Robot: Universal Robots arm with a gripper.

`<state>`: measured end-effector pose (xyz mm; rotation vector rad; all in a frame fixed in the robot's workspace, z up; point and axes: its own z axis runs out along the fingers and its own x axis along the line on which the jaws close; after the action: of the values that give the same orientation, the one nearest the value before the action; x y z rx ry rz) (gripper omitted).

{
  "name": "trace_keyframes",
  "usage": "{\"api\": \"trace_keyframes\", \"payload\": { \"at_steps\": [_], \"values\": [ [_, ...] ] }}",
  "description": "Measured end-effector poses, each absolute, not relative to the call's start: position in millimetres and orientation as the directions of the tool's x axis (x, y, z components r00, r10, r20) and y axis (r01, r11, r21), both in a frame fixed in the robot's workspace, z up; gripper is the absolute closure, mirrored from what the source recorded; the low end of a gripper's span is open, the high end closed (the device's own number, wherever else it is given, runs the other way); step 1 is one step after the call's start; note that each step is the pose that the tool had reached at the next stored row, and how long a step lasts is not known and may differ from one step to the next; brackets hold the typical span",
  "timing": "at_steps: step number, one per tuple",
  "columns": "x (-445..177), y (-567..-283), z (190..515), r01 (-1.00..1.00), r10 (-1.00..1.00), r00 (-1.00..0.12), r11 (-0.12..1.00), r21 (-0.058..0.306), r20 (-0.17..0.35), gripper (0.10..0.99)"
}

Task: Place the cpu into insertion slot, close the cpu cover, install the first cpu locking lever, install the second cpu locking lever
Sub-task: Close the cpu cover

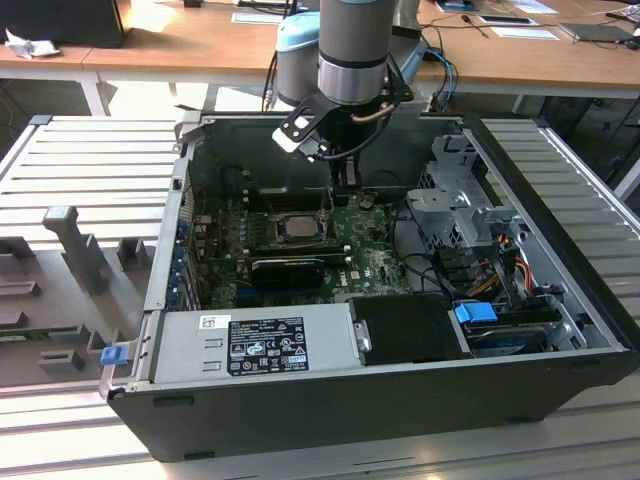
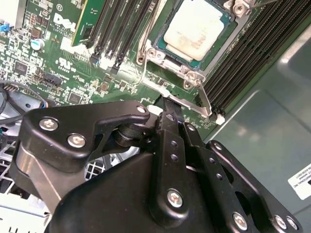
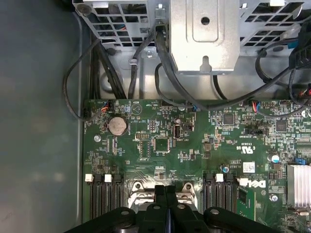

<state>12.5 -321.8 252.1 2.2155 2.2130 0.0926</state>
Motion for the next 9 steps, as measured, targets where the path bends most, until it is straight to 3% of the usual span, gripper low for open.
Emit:
{"api": "trace_keyframes", "payload": {
  "at_steps": [9],
  "values": [
    [4.3, -321.7, 251.6, 0.999, 0.999, 0.0, -0.002, 0.048, 0.036, 0.98]
  ]
}}
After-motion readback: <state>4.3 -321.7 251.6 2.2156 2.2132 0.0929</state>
